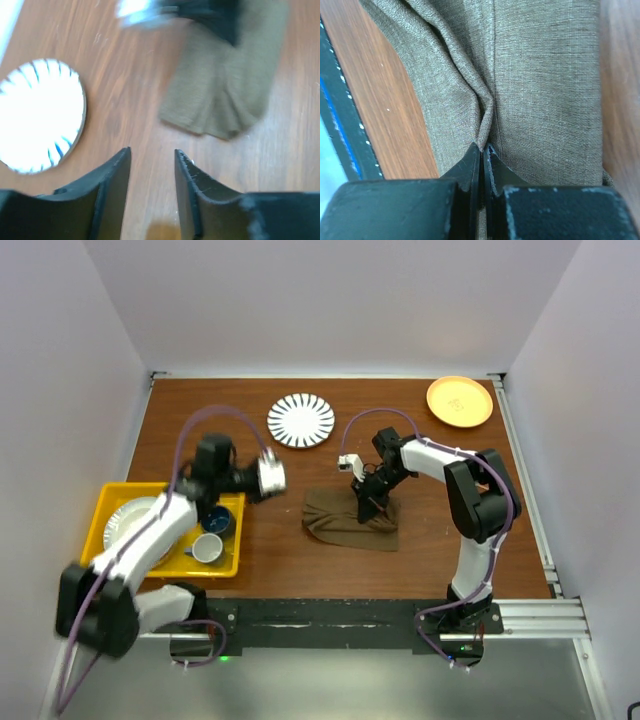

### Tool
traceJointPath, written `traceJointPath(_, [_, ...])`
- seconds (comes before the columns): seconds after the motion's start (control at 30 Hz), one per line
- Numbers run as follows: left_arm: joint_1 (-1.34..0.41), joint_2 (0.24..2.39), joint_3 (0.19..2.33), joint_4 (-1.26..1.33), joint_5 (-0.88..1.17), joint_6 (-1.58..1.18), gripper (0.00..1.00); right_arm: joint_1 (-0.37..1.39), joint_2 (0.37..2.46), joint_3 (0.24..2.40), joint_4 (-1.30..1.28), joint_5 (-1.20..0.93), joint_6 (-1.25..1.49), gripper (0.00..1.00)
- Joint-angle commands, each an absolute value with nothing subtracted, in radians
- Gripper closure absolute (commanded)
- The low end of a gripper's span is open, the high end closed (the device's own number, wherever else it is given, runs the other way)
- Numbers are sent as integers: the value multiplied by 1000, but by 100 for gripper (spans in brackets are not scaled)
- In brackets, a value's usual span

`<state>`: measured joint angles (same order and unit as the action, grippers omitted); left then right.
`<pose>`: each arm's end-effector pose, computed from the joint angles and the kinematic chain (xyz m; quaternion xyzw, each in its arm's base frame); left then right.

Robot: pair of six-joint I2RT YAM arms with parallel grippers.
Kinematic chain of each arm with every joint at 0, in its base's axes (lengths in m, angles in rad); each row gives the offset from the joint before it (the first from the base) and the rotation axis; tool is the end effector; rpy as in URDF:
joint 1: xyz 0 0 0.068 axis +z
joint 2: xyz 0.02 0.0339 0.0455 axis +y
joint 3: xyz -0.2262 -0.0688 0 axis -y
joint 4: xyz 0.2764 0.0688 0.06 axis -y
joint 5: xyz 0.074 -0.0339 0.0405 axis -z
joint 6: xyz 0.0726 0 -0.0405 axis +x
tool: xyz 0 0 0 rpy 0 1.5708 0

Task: Fold the napkin into a case and place the utensils inside
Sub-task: Fold the 2/3-rectangle-folded napkin at the center of the board.

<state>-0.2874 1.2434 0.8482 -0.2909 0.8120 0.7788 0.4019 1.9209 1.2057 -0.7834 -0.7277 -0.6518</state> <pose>0.2932 -0.1416 0.1981 0.5676 0.6292 -0.2505 0.4683 0.3077 0.1832 0.0621 -0.4807 0.8008 0.3487 0.0778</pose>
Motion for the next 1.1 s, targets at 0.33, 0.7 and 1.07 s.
traceJointPath(0.33, [-991, 1224, 485, 182, 175, 1173, 52, 371, 1988, 1313, -891, -850, -606, 100])
traceJointPath(0.7, [-1135, 1483, 446, 406, 46, 1230, 53, 356, 2014, 1324, -910, -851, -623, 100])
traceJointPath(1.07, [-1123, 1545, 549, 358, 70, 1099, 100, 354, 1987, 1267, -865, -821, -618, 100])
